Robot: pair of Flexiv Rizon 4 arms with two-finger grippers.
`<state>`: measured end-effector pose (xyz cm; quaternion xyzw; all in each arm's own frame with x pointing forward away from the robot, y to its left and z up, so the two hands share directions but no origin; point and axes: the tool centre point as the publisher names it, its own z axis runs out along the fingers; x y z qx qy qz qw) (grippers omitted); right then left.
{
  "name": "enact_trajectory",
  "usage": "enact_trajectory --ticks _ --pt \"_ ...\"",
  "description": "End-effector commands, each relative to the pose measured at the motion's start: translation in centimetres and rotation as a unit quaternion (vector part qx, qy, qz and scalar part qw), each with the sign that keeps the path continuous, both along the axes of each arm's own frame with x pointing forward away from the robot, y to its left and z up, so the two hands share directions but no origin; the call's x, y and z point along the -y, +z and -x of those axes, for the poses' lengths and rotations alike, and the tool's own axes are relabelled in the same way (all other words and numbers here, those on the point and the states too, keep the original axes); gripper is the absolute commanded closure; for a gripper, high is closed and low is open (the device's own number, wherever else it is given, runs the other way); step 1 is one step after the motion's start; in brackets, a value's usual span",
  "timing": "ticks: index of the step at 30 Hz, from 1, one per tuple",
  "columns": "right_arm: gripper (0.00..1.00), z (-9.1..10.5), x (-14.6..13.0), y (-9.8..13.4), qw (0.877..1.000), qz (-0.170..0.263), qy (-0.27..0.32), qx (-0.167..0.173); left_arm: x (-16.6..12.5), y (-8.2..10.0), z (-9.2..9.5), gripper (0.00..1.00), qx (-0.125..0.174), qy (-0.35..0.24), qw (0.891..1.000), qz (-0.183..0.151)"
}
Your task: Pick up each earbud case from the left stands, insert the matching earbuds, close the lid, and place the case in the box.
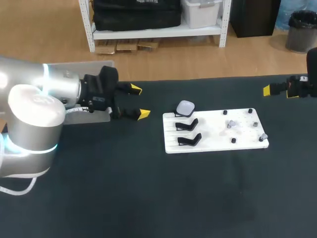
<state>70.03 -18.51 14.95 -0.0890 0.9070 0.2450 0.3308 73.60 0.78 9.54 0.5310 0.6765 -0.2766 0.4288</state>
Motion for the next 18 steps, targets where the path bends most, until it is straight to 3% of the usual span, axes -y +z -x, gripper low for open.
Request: enact_trajectory --ticks 1,9,18 --pt "0.0 -0.1 0.1 0.0 1.0 -0.001 0.001 0.0 0.0 -0.2 0.0 0.0 0.003 0.0 1.0 0.004" --pt "0.0 -0.1 0.1 0.0 1.0 -0.001 0.001 0.0 2.5 -1.6 -0.9 0.0 -0.017 -0.012 1.0 0.017" --pt "0.0 -0.1 0.1 0.0 1.0 -0.001 0.001 0.0 5.1 -2.8 -2.3 0.0 -0.039 -0.024 0.999 0.001"
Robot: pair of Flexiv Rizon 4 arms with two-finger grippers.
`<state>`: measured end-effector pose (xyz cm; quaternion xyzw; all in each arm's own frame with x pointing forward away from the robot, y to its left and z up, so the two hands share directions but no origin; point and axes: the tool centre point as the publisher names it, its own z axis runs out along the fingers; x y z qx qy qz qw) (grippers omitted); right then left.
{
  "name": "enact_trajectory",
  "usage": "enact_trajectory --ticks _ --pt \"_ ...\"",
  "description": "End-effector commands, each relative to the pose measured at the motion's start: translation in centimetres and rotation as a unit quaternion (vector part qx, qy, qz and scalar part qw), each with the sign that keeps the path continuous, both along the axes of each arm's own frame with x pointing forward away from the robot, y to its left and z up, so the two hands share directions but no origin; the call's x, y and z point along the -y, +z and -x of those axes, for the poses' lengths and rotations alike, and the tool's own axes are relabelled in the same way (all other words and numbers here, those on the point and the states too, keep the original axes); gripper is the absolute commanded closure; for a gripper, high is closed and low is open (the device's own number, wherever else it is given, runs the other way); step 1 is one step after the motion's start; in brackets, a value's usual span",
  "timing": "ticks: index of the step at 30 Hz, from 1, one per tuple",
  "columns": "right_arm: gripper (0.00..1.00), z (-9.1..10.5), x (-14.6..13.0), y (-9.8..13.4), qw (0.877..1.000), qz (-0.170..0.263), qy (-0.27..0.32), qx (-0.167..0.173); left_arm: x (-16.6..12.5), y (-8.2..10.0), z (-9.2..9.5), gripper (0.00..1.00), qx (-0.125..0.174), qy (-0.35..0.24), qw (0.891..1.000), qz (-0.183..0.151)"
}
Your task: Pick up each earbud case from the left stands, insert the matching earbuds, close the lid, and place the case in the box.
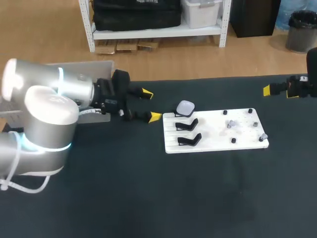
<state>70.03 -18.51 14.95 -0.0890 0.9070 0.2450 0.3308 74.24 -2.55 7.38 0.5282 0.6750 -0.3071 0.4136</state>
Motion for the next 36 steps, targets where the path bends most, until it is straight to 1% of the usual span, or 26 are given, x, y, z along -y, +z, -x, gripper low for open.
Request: enact_trajectory --ticks 1,6,17,21,25,28,36 --pt "0.0 -0.1 0.1 0.0 1.0 -0.001 0.001 0.0 2.0 -0.9 -1.8 0.0 -0.013 -0.008 1.0 -0.015" --pt "0.0 -0.1 0.1 0.0 1.0 -0.001 0.001 0.0 3.1 -1.8 -2.6 0.0 -0.022 -0.007 1.0 -0.013" --pt "0.0 -0.1 0.1 0.0 1.0 -0.001 0.001 0.0 5.5 -2.8 -3.5 0.0 -0.023 -0.011 1.0 -0.015" --pt "0.0 -0.1 0.1 0.0 1.0 -0.001 0.001 0.0 6.3 -3.3 -4.1 0.0 -0.025 -0.015 0.999 -0.021" --pt "0.0 -0.1 0.1 0.0 1.0 -0.001 0.001 0.0 6.6 -3.8 -4.4 0.0 -0.031 -0.022 0.999 -0.016" --pt "0.0 -0.1 0.1 0.0 1.0 -0.001 0.001 0.0 6.9 -4.1 -4.4 0.0 -0.027 -0.032 0.999 -0.007" --pt "0.0 -0.1 0.1 0.0 1.0 -0.001 0.001 0.0 7.6 -4.8 -4.7 0.0 -0.024 -0.041 0.999 -0.006"
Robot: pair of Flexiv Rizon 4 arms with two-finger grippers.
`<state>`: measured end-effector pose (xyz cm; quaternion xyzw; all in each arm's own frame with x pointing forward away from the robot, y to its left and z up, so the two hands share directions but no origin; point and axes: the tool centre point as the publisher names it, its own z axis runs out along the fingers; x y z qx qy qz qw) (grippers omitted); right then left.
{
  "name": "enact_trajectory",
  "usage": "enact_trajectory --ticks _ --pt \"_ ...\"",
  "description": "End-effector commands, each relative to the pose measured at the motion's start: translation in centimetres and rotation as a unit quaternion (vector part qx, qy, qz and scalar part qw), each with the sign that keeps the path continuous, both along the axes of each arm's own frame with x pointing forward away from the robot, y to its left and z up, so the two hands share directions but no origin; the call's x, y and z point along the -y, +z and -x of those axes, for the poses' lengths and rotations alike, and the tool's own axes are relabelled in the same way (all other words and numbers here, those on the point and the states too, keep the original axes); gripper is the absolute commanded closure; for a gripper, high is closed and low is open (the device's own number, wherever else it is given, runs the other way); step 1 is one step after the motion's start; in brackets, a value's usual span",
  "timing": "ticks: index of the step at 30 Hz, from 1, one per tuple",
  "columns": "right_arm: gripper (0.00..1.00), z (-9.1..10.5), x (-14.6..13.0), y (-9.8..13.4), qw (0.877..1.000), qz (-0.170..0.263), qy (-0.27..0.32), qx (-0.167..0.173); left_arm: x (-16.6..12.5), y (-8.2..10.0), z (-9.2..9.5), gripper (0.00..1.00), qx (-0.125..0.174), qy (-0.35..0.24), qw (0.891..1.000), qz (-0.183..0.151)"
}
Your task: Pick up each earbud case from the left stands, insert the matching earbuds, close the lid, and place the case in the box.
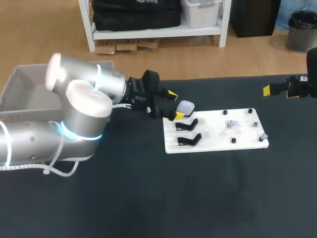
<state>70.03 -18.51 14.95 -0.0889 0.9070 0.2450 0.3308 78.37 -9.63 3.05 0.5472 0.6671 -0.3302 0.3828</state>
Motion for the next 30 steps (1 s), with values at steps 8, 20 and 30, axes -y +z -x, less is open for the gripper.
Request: enact_trajectory --ticks 8,20,30 --pt "0.0 -0.1 0.1 0.0 1.0 -0.001 0.001 0.0 1.0 -1.0 -0.7 0.26 -0.005 -0.008 1.0 -0.006" --pt "0.0 -0.1 0.1 0.0 1.0 -0.001 0.001 0.0 1.5 -1.6 -0.5 0.36 -0.015 -0.015 1.0 -0.003" --pt "0.0 -0.1 0.1 0.0 1.0 -0.001 0.001 0.0 2.0 -1.8 -0.5 0.51 -0.02 -0.021 1.0 0.004"
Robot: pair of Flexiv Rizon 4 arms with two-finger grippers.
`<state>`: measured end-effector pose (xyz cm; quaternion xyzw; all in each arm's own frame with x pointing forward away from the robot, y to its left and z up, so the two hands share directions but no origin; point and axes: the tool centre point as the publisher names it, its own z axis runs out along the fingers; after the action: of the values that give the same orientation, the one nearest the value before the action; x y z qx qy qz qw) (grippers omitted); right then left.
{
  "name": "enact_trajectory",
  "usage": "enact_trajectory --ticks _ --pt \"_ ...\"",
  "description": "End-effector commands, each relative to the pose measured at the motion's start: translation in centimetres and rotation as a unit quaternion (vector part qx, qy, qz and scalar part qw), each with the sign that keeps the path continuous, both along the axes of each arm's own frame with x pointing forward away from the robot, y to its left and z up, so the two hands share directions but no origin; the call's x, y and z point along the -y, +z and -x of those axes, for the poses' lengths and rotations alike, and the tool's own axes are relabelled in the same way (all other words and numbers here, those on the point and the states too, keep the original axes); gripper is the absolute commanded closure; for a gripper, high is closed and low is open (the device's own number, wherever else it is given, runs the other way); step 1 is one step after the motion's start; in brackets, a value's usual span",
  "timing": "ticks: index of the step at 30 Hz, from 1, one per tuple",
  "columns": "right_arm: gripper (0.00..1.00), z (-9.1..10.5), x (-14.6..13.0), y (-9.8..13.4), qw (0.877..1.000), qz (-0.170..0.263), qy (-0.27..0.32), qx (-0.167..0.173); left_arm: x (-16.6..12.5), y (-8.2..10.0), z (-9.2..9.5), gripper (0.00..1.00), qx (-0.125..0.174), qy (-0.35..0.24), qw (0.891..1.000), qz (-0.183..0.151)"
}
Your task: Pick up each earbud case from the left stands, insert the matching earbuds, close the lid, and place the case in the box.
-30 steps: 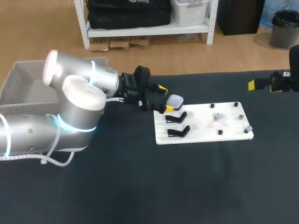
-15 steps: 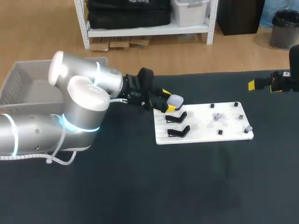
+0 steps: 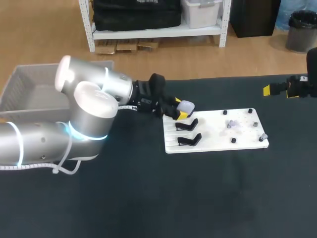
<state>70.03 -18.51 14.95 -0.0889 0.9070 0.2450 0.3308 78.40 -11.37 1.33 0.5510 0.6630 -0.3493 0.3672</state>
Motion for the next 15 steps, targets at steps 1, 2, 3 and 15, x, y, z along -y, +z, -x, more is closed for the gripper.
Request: enact_trajectory --ticks 1,2,3,15 --pt "0.0 -0.06 0.05 -0.02 1.0 -0.001 0.001 0.0 0.29 -0.13 -0.5 0.52 -0.002 -0.004 1.0 0.0" --pt "0.0 -0.06 0.05 -0.02 1.0 -0.001 0.001 0.0 0.31 -0.14 -0.5 0.53 -0.002 -0.005 1.0 0.0" --pt "0.0 -0.06 0.05 -0.02 1.0 -0.001 0.001 0.0 0.35 -0.19 -0.5 0.53 -0.003 -0.005 1.0 0.001" --pt "0.0 -0.06 0.05 -0.02 1.0 -0.001 0.001 0.0 0.28 -0.52 -0.43 0.92 -0.009 -0.007 1.0 0.004"
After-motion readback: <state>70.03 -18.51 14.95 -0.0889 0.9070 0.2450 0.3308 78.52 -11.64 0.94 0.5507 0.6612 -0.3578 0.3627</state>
